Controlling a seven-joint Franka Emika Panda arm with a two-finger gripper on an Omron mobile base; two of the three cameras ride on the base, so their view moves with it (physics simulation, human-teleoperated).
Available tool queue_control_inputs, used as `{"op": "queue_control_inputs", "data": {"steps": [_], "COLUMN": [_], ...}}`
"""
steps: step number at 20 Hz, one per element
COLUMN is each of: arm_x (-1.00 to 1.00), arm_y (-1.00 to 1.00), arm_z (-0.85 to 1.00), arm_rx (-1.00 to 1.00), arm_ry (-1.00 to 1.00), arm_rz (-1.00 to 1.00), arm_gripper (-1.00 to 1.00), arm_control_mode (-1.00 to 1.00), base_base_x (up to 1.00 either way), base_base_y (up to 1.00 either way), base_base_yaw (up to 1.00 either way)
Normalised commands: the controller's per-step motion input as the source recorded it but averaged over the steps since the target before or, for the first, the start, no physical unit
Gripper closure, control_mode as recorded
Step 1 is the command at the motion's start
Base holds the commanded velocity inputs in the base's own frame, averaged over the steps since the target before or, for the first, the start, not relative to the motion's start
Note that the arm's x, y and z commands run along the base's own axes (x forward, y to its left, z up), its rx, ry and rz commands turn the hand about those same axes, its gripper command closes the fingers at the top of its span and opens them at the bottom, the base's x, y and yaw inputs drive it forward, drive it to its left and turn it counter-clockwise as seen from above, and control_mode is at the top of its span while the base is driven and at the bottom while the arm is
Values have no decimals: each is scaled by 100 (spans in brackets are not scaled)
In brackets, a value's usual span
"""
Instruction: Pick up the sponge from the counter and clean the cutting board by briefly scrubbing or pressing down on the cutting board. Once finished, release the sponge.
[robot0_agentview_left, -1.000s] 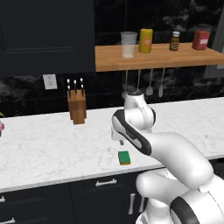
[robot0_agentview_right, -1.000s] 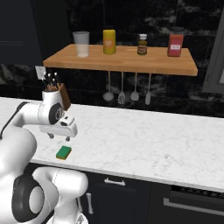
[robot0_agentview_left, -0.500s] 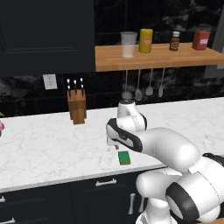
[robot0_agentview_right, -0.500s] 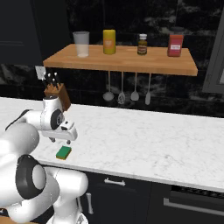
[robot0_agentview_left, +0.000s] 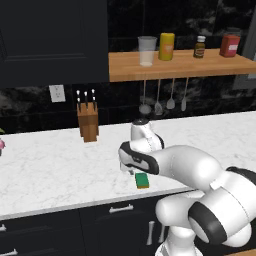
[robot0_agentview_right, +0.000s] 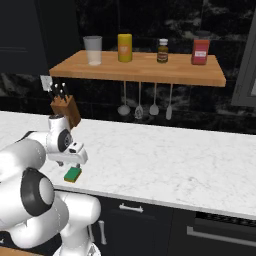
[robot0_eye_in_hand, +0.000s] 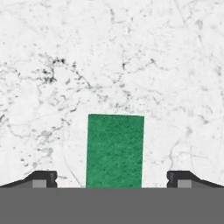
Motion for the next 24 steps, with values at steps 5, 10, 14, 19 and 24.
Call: {"op": "queue_control_inputs", "data": {"steps": [5, 10, 14, 19, 24], "arm_x": [0, 0, 0, 2, 5], "arm_y": [0, 0, 0, 0, 0], "arm_z": [-31, -28, -21, -12, -1], "arm_rx": [0, 0, 0, 0, 1], "arm_ry": [0, 0, 0, 0, 0], "arm_rz": [0, 0, 0, 0, 0], "arm_gripper": [-100, -100, -100, -100, 100], "arm_control_mode": [-100, -100, -100, -100, -100], "base_base_x": [0, 0, 0, 0, 0], "base_base_y": [0, 0, 0, 0, 0], "base_base_yaw": [0, 0, 0, 0, 0]}}
